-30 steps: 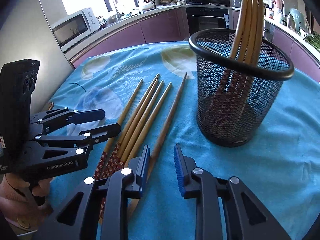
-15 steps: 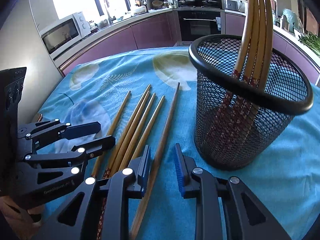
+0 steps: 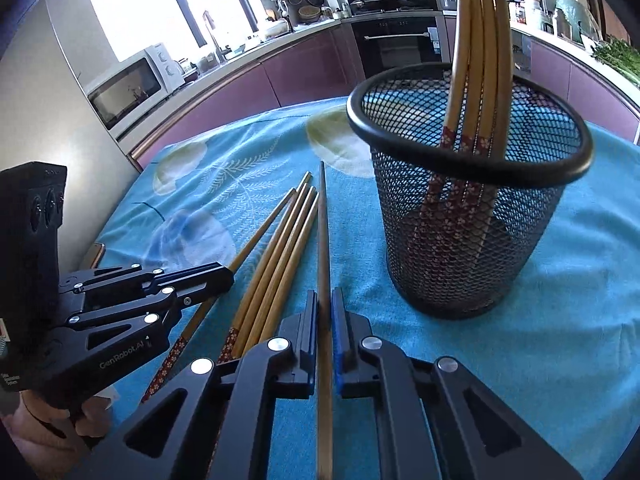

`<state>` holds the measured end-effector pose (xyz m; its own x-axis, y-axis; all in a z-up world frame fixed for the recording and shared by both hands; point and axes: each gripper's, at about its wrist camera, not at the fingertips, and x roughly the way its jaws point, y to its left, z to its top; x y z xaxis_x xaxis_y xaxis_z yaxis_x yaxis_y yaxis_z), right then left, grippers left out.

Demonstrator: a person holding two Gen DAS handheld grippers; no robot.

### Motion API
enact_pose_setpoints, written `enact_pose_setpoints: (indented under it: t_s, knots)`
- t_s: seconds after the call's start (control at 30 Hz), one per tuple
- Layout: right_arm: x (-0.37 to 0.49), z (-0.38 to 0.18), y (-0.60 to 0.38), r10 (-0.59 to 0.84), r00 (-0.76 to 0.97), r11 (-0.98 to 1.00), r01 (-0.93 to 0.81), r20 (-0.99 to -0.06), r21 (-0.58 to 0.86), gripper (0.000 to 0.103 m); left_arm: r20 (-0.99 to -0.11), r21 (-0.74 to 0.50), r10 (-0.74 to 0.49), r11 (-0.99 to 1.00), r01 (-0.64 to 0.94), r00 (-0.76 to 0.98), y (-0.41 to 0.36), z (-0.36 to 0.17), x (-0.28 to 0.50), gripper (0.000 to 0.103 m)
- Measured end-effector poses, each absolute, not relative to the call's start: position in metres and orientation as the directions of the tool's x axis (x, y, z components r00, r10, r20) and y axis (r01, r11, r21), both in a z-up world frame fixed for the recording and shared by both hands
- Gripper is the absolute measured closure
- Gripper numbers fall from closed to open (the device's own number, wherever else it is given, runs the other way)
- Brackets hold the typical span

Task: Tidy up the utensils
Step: 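Grasp a chopstick with the left tool while the right tool grasps another, then lower the left tool's chopstick into the mesh cup while the right tool inserts its own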

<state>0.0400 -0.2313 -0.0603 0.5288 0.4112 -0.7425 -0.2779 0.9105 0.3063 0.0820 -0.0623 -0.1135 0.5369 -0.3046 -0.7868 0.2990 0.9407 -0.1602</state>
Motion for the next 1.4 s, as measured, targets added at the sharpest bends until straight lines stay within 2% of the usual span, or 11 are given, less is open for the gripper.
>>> enact_pose_setpoints:
  t_s: [0.3,0.53,0.9,1.4]
  knots:
    - [0.031,-0.058,-0.22,0.457,0.478,0.88,-0.365,-0.75,0.304,0.097,-0.781,-0.184,-0.351,0.919,0.348,0.517,-0.065,-0.11,0.072,0.095]
    - [0.034,-0.066,-0.212,0.426,0.459,0.889,-0.371,-0.78,0.268,0.094,-0.804,-0.18,-0.346,0.916,0.358,0.483,-0.066,-0.12,0.076,0.095]
    - [0.04,-0.062,-0.213,0.428,0.477,0.888,-0.38,-0.767,0.259,0.097,-0.805,-0.188,-0.356,0.912,0.365,0.474,-0.067,-0.117,0.083,0.095]
    - [0.016,0.007,-0.247,0.484,0.614,0.87,-0.413,-0.624,0.269,0.097,-0.656,-0.295,-0.532,0.834,0.466,0.536,-0.055,-0.037,0.07,0.096]
